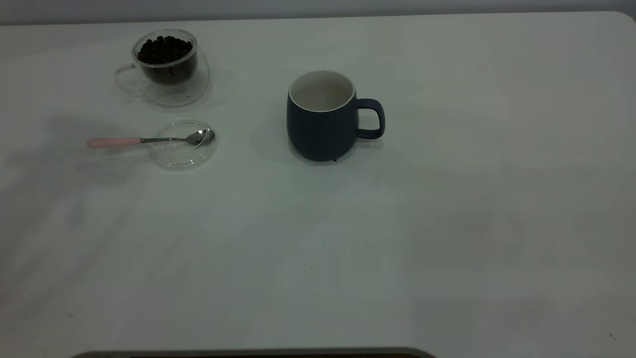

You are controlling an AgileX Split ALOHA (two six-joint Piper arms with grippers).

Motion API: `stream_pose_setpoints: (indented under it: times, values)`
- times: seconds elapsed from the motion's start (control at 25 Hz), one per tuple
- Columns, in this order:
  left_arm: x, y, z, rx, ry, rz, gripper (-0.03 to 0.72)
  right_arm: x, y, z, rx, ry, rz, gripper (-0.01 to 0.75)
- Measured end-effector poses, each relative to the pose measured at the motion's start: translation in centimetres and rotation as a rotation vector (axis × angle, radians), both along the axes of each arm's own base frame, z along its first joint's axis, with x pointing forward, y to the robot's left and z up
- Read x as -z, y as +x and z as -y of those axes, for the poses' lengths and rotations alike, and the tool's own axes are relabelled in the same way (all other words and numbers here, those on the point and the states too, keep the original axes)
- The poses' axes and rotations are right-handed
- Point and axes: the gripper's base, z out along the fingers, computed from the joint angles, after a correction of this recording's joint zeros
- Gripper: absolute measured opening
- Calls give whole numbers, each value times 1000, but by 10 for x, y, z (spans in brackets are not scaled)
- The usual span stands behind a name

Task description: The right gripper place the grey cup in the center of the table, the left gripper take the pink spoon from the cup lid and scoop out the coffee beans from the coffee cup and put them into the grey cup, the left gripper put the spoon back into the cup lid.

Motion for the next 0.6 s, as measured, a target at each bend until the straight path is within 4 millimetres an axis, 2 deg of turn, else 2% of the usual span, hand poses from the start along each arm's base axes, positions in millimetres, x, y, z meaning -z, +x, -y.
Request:
stream_pose_setpoints:
  times: [0.16,0.4,0.48,0.6]
  values:
    - [9,-53,-7,-78,3,-44,586,0,0,0,0,0,0,588]
    - [40,-129,-12,-94,5,-96,586,0,0,0,0,0,0,588]
    - [49,-152,-14,-95,4,-96,586,0,0,0,0,0,0,588]
    - [51,-187,-17,-93,4,-34,586,0,0,0,0,0,0,588]
